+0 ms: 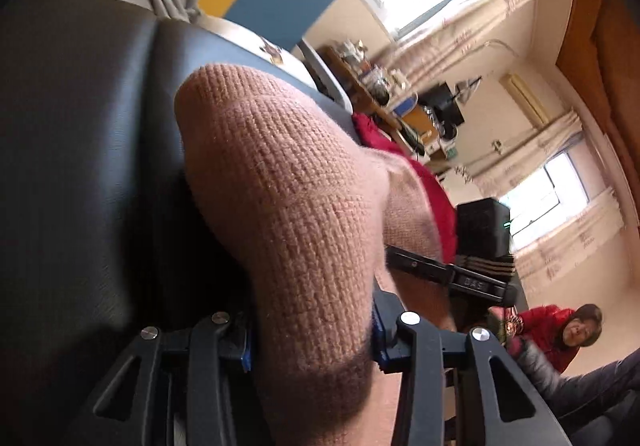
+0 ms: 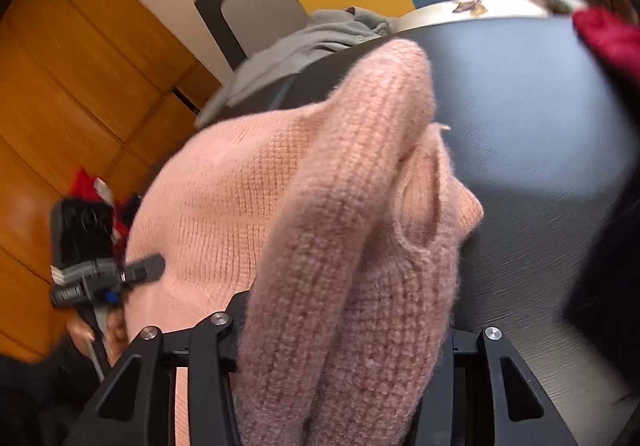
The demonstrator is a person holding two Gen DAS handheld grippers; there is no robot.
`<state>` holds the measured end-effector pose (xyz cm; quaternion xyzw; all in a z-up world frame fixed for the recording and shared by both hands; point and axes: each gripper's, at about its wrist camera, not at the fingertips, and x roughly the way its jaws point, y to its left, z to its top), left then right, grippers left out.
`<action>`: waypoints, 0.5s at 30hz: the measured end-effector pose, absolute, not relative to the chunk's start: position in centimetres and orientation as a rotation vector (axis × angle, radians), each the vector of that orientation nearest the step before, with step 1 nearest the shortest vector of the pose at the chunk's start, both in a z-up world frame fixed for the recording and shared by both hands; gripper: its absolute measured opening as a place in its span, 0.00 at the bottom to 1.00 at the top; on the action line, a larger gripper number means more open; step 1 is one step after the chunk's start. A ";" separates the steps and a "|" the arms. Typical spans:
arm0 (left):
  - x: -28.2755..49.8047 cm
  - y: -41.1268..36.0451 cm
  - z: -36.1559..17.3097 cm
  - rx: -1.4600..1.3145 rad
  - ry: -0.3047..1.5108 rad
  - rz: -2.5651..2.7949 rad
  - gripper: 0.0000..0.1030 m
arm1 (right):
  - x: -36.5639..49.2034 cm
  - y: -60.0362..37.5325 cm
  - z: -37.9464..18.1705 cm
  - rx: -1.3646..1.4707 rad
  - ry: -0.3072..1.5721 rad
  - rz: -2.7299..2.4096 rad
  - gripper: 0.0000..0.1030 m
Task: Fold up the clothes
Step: 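Lift the folded sweater with both grippers and carry it toward the wardrobe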
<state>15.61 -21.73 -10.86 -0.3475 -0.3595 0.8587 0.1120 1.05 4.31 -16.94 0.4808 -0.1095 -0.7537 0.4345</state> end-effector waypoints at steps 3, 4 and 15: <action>18.8 -22.4 -9.2 -0.985 -1.032 2.582 0.40 | 3.9 2.1 -18.2 1.173 -0.434 -1.770 0.45; 20.0 -22.4 -8.4 -0.973 -1.003 2.614 0.40 | 4.4 1.7 -18.5 1.170 -0.470 -1.736 0.45; 31.9 -26.0 -1.0 -0.725 -0.975 2.971 0.40 | 9.4 -12.4 -12.7 1.000 -0.422 -1.366 0.44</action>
